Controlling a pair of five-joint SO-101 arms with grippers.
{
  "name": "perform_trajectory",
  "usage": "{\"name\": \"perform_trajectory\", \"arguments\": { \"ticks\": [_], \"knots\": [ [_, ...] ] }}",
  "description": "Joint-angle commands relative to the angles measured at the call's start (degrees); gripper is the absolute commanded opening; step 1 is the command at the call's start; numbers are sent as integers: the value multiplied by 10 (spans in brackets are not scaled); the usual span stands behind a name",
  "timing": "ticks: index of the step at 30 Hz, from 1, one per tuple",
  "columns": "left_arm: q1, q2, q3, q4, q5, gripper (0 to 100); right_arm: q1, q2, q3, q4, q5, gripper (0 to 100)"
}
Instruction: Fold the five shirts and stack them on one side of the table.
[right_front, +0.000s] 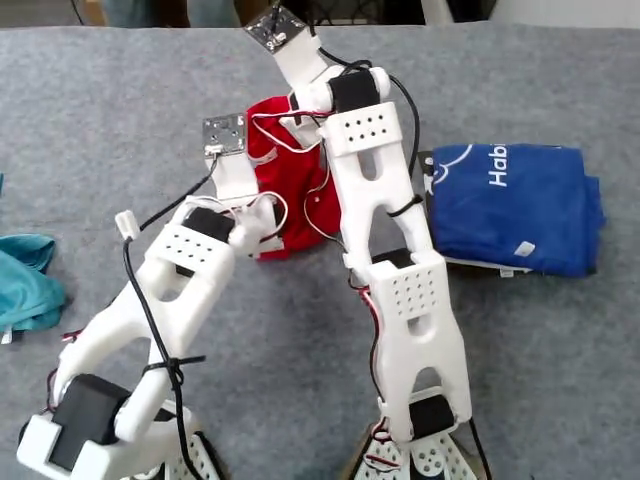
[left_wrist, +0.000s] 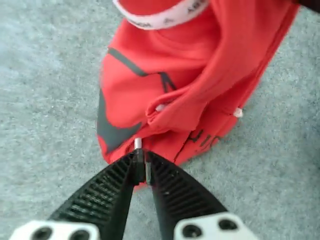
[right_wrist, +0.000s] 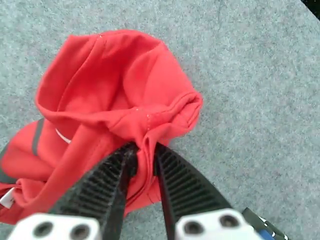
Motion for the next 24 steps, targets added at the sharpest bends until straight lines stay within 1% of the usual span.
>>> {"name": "perform_trajectory", "arguments": {
  "ticks": [1,4,6,8,12,17,21,24],
  "knots": [
    [-22,-4,-29,-31,-1,55,11,-35,-7,2,5,15],
    [-48,-4,-13,-49,0,184,14,-37,-9,-4,5,15],
    [-45,-4,5,-69,0,258,18,-37,-20,-18,3,15],
    [-43,-4,19,-92,-3,282,23,-36,-33,-10,4,15],
    [-23,-4,45,-135,-55,281,24,-36,-58,5,4,15],
    [20,-4,100,-206,-115,279,22,-36,-77,20,4,15],
    [31,-4,114,-253,-147,208,22,-36,-79,20,3,15],
    [27,-3,115,-306,-148,147,22,-36,-79,20,2,15]
  ]
}}
